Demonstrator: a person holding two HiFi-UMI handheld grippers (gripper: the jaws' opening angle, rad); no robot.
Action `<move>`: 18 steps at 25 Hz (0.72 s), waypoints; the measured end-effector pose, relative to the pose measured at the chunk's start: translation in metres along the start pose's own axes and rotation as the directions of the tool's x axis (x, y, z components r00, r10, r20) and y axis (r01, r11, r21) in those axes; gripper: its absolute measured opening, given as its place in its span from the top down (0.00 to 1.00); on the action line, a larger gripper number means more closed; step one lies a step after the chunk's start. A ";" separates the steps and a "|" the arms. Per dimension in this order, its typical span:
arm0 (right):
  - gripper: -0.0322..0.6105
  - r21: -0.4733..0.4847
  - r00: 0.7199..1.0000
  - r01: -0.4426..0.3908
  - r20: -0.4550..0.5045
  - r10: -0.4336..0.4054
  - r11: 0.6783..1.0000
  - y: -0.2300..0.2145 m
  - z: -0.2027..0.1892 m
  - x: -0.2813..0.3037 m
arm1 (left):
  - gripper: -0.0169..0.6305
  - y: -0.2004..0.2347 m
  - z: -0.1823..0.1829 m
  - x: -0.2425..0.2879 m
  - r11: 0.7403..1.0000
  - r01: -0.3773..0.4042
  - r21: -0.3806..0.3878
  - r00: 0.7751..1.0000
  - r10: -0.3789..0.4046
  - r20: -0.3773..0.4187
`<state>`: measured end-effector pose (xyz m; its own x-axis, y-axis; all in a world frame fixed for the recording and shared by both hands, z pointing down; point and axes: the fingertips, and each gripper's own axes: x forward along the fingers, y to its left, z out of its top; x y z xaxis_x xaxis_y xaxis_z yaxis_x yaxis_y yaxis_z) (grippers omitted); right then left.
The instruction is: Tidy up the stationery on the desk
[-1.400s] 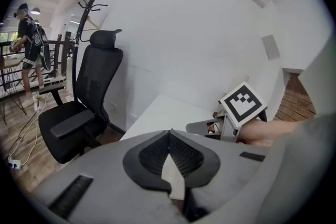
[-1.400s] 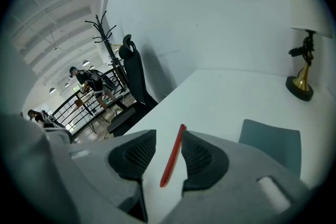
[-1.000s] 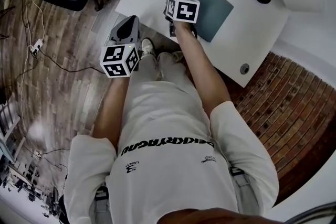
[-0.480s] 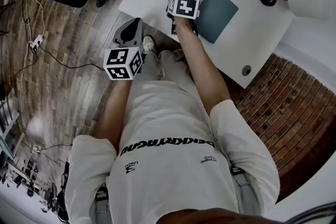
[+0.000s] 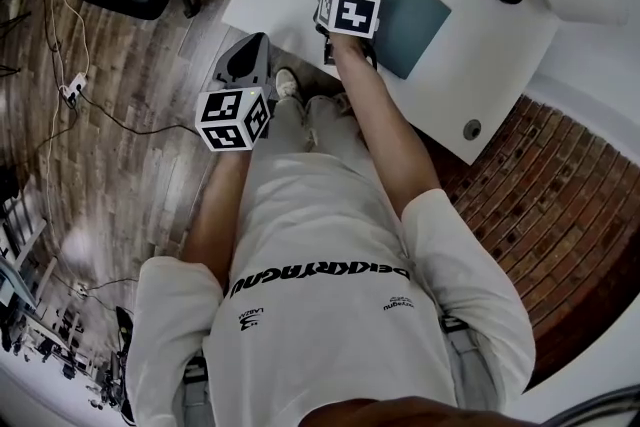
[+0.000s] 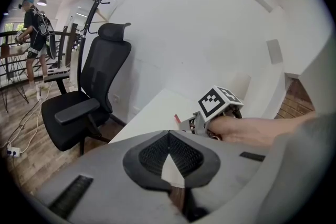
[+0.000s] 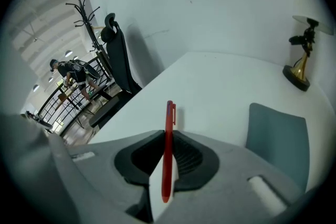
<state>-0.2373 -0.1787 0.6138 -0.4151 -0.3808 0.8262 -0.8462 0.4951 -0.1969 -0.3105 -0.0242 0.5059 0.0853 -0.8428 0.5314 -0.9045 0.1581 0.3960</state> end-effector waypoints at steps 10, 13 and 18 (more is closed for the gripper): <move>0.88 0.120 0.984 -0.015 0.177 -0.006 0.993 -0.058 0.039 -0.082 | 0.98 -0.056 0.017 0.019 0.995 0.077 0.066 0.997 -0.079 0.027; 0.88 0.157 0.978 0.012 0.205 -0.045 0.987 -0.087 0.040 -0.107 | 0.98 -0.087 0.018 0.027 0.988 0.126 0.094 0.991 -0.129 0.025; 0.88 0.221 0.966 0.056 0.236 -0.109 0.974 -0.132 0.034 -0.142 | 0.98 -0.136 0.011 0.040 0.968 0.209 0.142 0.978 -0.209 -0.016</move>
<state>-0.0782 -0.2167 0.5044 -0.3874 -0.6063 0.6945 -0.9210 0.2879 -0.2624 -0.1889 -0.0847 0.4649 0.2789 -0.8489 0.4489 -0.9166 -0.0959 0.3882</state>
